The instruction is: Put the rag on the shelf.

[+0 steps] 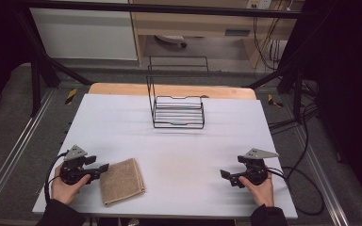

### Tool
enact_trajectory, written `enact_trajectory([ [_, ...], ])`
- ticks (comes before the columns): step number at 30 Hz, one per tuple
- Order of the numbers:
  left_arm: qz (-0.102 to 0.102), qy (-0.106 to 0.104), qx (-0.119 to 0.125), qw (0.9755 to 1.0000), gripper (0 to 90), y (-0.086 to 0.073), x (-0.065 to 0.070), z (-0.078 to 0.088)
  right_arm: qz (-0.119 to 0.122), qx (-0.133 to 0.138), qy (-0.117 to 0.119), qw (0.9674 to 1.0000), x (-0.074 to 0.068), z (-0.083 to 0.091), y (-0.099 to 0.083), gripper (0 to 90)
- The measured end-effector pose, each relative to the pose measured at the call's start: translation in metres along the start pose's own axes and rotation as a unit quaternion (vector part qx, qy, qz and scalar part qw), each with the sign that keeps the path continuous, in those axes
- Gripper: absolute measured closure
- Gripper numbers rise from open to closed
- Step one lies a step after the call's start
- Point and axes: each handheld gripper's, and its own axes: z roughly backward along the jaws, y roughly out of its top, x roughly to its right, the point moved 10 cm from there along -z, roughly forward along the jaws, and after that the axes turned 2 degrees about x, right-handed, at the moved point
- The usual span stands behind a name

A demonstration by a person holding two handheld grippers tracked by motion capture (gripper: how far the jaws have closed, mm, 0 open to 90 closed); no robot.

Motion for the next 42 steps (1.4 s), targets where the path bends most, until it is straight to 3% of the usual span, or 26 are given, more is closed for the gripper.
enact_trajectory([
  [3,0.007,0.005,-0.010,0.9999,40.8,-0.004,-0.001,0.001,0.004,-0.002,0.000,1.0000,-0.002,-0.002,0.000,0.5],
  [9,0.035,-0.005,-0.022,0.9991,53.6,-0.010,0.000,0.002,0.006,-0.003,0.003,1.0000,-0.008,-0.005,0.002,0.5],
  [18,0.043,-0.004,-0.038,0.9983,64.3,-0.016,0.004,-0.004,0.020,-0.007,0.015,0.9997,-0.029,-0.016,0.010,0.5],
  [31,0.054,-0.008,-0.044,0.9975,75.9,-0.018,0.009,-0.007,0.033,-0.014,0.042,0.9985,-0.078,-0.050,0.035,0.7],
  [42,0.045,-0.008,-0.050,0.9977,80.5,-0.018,0.012,-0.008,0.045,-0.016,0.055,0.9973,-0.129,-0.101,0.071,1.9],
])
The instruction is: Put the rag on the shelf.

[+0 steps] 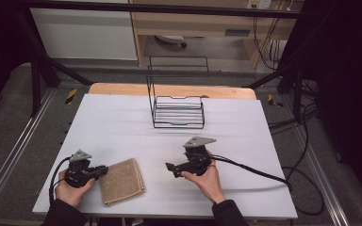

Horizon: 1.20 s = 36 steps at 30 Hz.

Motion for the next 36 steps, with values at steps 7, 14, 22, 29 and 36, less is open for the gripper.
enact_trajectory([
  [7,-0.007,0.000,0.001,1.0000,80.7,0.000,0.000,0.000,0.021,-0.022,0.002,0.9995,-0.028,-0.044,0.013,3.8],
  [14,-0.012,0.001,0.003,0.9999,80.9,0.001,0.001,-0.001,0.017,-0.022,0.015,0.9995,-0.046,-0.078,0.023,11.8],
  [22,-0.014,0.001,0.001,0.9999,81.0,0.001,0.001,-0.001,0.017,-0.044,0.031,0.9984,-0.061,-0.109,0.023,28.8],
  [29,-0.014,0.002,0.000,0.9999,81.0,0.001,0.001,-0.001,0.018,-0.064,0.037,0.9971,-0.067,-0.123,0.017,43.1],
  [36,-0.013,0.002,-0.002,0.9999,81.3,0.001,0.001,0.000,0.014,-0.088,0.049,0.9948,-0.071,-0.127,0.010,58.2],
])
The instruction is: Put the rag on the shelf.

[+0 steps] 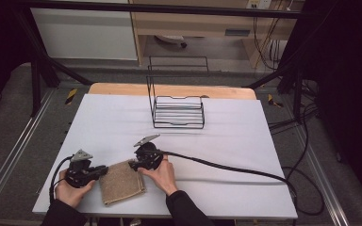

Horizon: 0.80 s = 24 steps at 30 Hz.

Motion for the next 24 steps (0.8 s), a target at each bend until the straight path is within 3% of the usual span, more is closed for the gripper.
enact_trajectory([
  [6,0.003,-0.002,-0.001,1.0000,81.6,0.000,0.000,0.000,-0.016,-0.009,0.015,0.9997,-0.003,-0.001,-0.003,66.5],
  [11,0.005,-0.003,-0.001,1.0000,81.6,0.000,0.000,0.000,-0.034,-0.017,0.030,0.9988,-0.008,-0.002,-0.005,79.5],
  [20,0.007,-0.004,0.003,1.0000,83.1,0.003,0.000,0.002,-0.036,-0.007,0.031,0.9989,-0.012,0.006,-0.001,83.9],
  [24,0.008,-0.010,0.027,0.9995,83.6,0.012,0.006,0.004,-0.030,0.000,0.019,0.9994,-0.014,0.019,0.004,84.0],
])
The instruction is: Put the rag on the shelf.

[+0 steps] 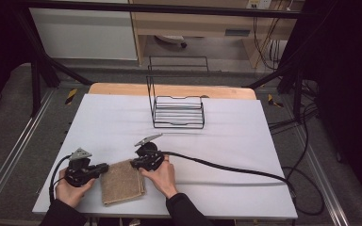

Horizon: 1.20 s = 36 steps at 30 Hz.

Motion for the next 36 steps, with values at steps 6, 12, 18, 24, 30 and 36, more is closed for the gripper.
enact_trajectory([
  [6,0.001,-0.014,0.029,0.9995,83.8,0.017,0.013,-0.008,-0.006,0.015,-0.026,0.9995,0.005,0.019,-0.001,84.0],
  [12,-0.006,-0.026,0.039,0.9989,81.7,0.030,0.027,-0.026,-0.029,0.025,-0.055,0.9977,0.026,0.035,-0.011,84.0],
  [18,-0.005,-0.022,0.030,0.9993,66.4,0.029,0.028,-0.031,-0.026,0.019,-0.086,0.9958,0.044,0.036,-0.024,83.7],
  [24,0.002,-0.031,0.012,0.9994,64.6,0.028,0.028,-0.043,-0.023,0.020,-0.089,0.9955,0.048,0.029,-0.029,82.2],
  [30,-0.008,-0.021,-0.004,0.9997,71.1,0.025,0.030,-0.048,-0.004,0.037,-0.088,0.9954,0.053,0.034,-0.025,70.8],
  [36,-0.008,-0.020,-0.011,0.9997,75.4,0.023,0.029,-0.051,-0.015,0.035,-0.071,0.9968,0.056,0.032,-0.023,63.9],
])
